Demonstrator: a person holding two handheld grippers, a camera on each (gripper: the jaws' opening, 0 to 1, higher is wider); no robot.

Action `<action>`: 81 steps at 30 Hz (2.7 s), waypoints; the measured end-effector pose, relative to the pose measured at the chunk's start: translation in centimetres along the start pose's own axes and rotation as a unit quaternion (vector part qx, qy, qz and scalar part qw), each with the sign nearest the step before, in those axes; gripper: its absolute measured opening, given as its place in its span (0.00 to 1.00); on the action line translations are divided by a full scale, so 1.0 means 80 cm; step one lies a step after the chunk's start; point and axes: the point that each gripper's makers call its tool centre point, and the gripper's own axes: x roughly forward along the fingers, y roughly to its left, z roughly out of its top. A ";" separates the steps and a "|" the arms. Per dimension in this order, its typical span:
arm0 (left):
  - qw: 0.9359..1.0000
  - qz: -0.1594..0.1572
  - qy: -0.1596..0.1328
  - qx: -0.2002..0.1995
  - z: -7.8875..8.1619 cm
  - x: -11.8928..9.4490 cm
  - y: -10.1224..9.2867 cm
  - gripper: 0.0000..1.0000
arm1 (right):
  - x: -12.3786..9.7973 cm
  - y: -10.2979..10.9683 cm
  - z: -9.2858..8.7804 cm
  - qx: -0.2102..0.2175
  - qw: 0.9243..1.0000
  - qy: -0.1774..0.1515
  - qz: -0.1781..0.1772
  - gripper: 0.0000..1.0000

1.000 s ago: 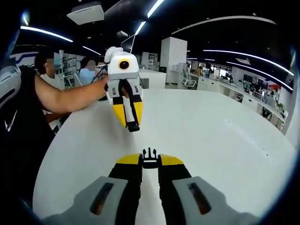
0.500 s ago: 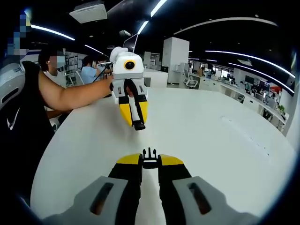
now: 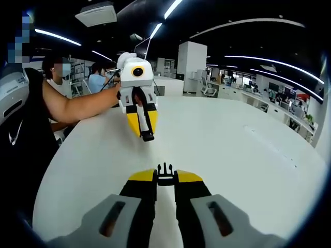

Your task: Snap the two parts of the plastic buckle together until the buckle closes and remains connected.

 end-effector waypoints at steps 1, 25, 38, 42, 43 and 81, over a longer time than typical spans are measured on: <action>1.000 0.000 0.000 0.000 0.000 0.000 0.000 0.11 | -0.001 0.001 0.001 0.000 1.000 -0.002 0.000 0.12; 1.000 -0.008 -0.005 0.009 -0.001 0.011 -0.005 0.11 | 0.011 0.007 -0.008 0.008 1.000 0.005 0.011 0.12; 1.000 -0.014 -0.002 0.019 -0.009 0.023 -0.007 0.11 | 0.016 0.011 -0.015 0.011 1.000 0.009 0.022 0.12; 1.000 -0.015 0.004 0.019 -0.011 0.025 -0.007 0.11 | 0.018 0.014 -0.016 0.008 1.000 0.010 0.027 0.12; 1.000 -0.016 0.004 0.019 -0.011 0.025 -0.007 0.11 | 0.018 0.015 -0.016 0.007 1.000 0.012 0.027 0.12; 1.000 -0.025 0.013 0.012 -0.021 0.029 -0.007 0.11 | 0.021 0.016 -0.027 0.013 0.999 0.024 0.033 0.12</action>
